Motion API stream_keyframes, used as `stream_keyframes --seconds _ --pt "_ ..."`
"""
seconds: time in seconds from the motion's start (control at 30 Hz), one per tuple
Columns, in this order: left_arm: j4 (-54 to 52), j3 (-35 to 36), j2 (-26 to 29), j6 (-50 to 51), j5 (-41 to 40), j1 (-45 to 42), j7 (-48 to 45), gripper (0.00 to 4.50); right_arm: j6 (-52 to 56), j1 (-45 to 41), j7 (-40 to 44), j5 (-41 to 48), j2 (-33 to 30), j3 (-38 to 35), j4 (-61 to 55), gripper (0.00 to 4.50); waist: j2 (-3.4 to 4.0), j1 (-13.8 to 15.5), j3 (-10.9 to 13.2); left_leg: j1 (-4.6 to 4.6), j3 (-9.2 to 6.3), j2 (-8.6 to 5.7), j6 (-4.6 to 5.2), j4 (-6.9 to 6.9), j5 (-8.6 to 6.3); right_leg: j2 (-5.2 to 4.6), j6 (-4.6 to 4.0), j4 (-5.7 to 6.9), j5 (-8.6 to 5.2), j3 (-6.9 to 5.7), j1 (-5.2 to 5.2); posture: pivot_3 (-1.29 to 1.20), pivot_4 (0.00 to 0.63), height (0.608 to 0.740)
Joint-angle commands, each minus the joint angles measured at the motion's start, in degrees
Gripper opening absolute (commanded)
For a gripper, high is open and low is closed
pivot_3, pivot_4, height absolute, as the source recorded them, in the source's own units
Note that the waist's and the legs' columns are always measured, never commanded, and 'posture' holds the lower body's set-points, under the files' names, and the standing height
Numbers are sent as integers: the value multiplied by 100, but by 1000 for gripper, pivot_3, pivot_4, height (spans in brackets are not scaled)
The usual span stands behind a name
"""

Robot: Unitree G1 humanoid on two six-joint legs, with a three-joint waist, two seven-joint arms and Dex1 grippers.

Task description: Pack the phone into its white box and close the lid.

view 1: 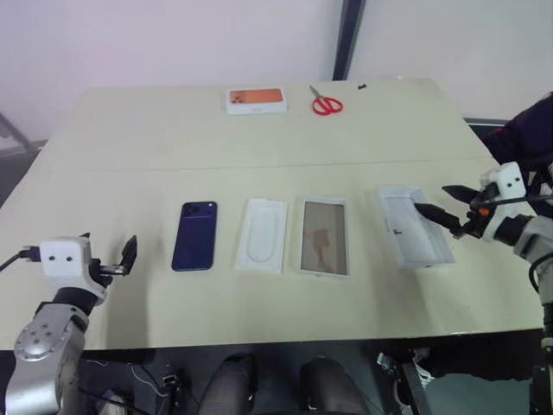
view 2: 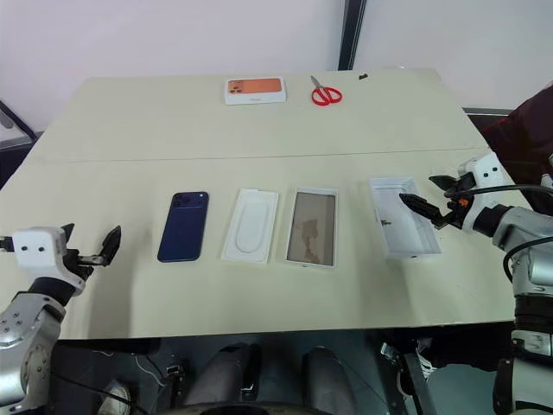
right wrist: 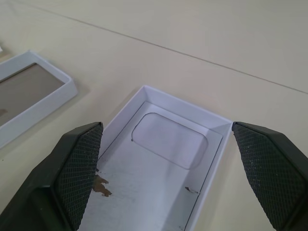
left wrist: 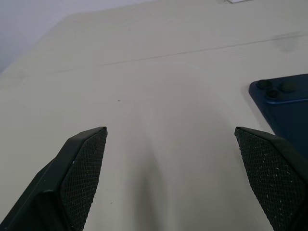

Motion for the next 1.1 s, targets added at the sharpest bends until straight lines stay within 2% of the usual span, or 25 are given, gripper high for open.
stream_keyframes --seconds 0.03,0.3,0.5,0.63,0.83,1.0,1.1 --pt "-284 -27 -11 38 9 -37 80 4472 -126 -156 9 13 -50 -7 -140 4500 0 1 0 0 0 0 0 1 0 0 0 0 0 0 0 0 150 740" --pt "-605 -265 -82 307 -28 -102 186 4472 -45 -61 -68 94 106 105 -576 4500 0 4 0 0 0 0 0 0 0 0 0 0 0 0 0 0 150 740" --pt "-1190 -751 -199 878 -428 -296 129 4472 -36 -17 -96 -63 318 624 -1247 4500 0 -1 0 0 0 0 0 0 0 1 0 1 0 0 0 0 150 740" --pt "-1568 -1199 -165 1591 -1153 -723 -95 4472 -9 33 -189 -95 408 821 -1653 4500 0 40 0 -2 -1 0 0 6 0 1 1 1 0 0 1 0 150 740" --pt "-1445 -1770 -412 3367 -1937 -1972 548 4472 362 160 -276 180 422 890 -2754 4500 -1 106 0 -3 -1 0 0 12 0 4 1 5 0 0 -1 0 150 740" --pt "-820 -1646 -578 4963 -2156 -2846 1169 4472 748 290 -335 420 445 1009 -3631 4500 -3 112 2 -2 -2 -1 0 16 0 7 2 7 0 -1 1 0 150 740" --pt "-464 -1448 -865 5649 -2250 -3289 1423 4472 814 258 -319 466 495 1156 -3861 4500 -5 108 3 -2 -3 -1 0 16 0 9 2 9 0 -1 -1 0 150 740"
